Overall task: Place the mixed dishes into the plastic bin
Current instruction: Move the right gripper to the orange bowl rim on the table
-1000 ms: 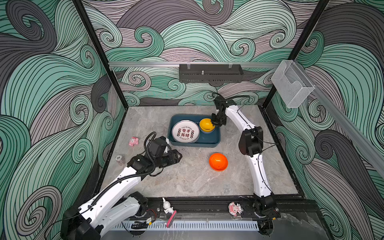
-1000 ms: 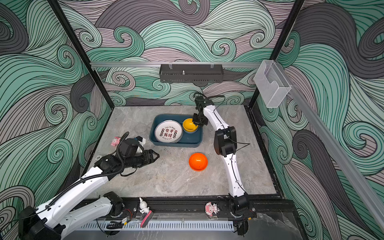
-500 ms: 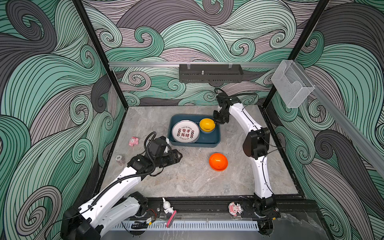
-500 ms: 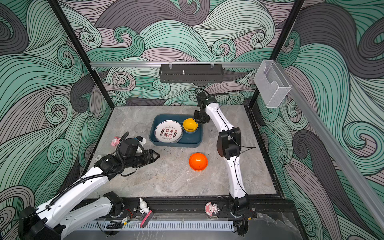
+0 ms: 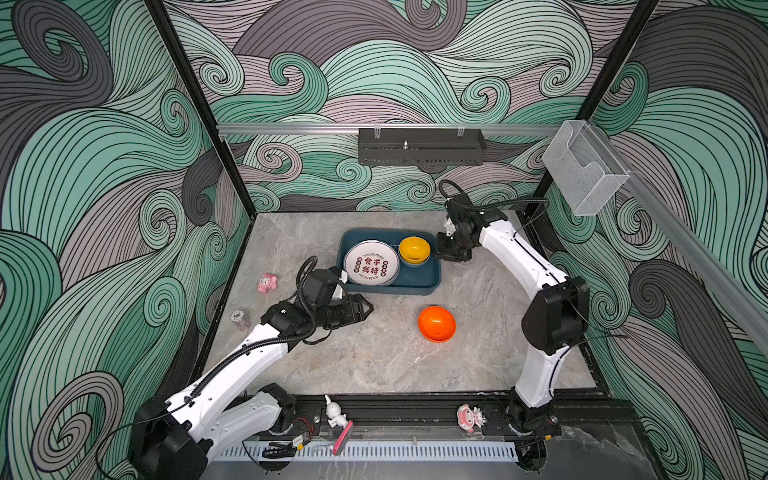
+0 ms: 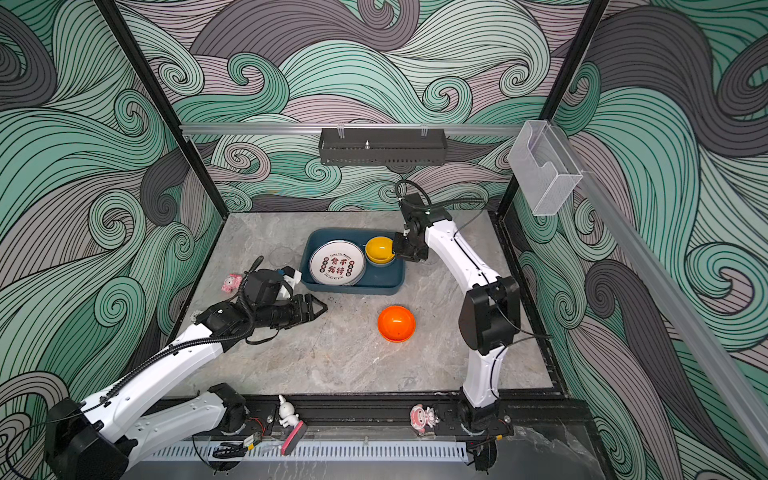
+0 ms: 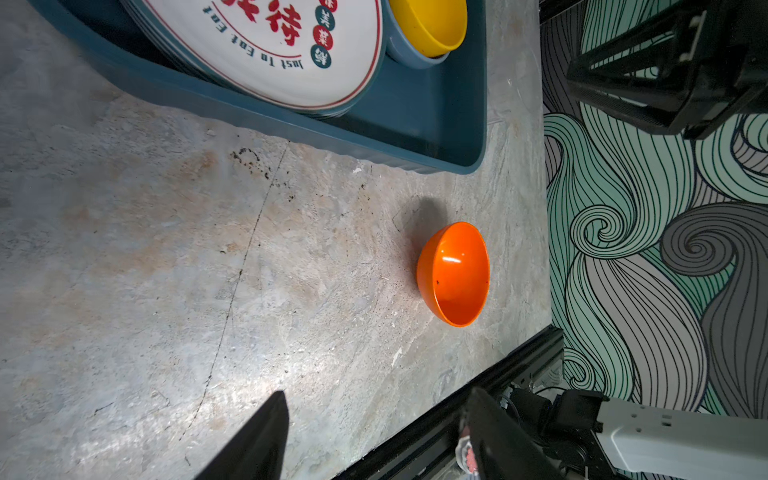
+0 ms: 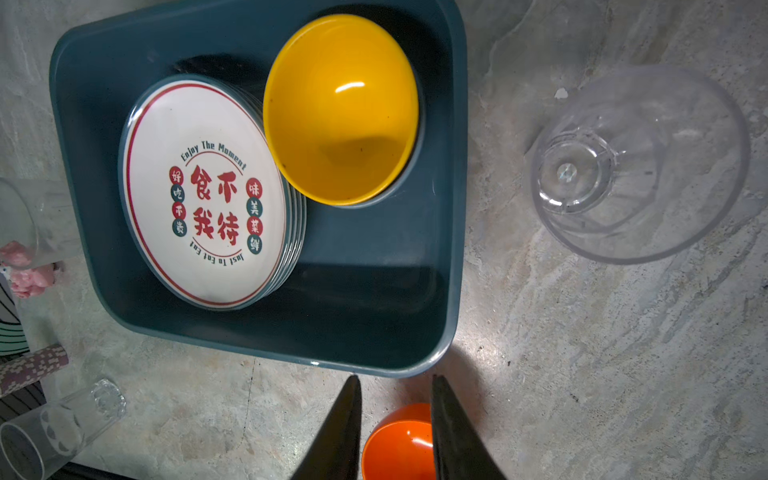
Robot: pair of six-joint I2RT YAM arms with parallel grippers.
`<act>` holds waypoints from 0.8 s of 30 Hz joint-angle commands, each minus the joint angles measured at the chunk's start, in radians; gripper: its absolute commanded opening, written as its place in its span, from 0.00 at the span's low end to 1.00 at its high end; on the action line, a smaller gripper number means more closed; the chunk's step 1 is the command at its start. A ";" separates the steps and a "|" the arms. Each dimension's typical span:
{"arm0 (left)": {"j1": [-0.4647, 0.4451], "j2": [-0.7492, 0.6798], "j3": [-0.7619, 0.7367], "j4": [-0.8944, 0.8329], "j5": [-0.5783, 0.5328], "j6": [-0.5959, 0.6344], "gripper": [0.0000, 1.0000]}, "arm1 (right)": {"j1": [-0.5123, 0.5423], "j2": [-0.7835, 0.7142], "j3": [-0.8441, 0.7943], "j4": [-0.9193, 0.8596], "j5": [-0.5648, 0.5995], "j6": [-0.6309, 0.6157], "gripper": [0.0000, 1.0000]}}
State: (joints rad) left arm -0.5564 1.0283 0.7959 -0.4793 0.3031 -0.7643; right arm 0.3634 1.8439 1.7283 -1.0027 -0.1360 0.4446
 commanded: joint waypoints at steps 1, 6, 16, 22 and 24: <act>0.004 0.042 0.056 0.024 0.074 0.034 0.71 | -0.002 -0.107 -0.119 0.074 -0.042 0.007 0.32; 0.000 0.148 0.123 -0.008 0.182 0.075 0.71 | -0.002 -0.235 -0.296 0.113 -0.053 0.010 0.33; -0.062 0.260 0.180 0.002 0.220 0.121 0.71 | -0.011 -0.455 -0.598 0.146 -0.073 0.023 0.37; -0.112 0.321 0.207 0.002 0.213 0.145 0.70 | -0.015 -0.500 -0.716 0.170 -0.099 0.047 0.38; -0.131 0.338 0.217 -0.008 0.201 0.160 0.70 | -0.014 -0.502 -0.752 0.186 -0.110 0.058 0.38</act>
State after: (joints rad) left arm -0.6655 1.3479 0.9707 -0.4778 0.5049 -0.6449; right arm 0.3531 1.3521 1.0126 -0.8448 -0.2188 0.4797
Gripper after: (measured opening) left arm 0.701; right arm 0.377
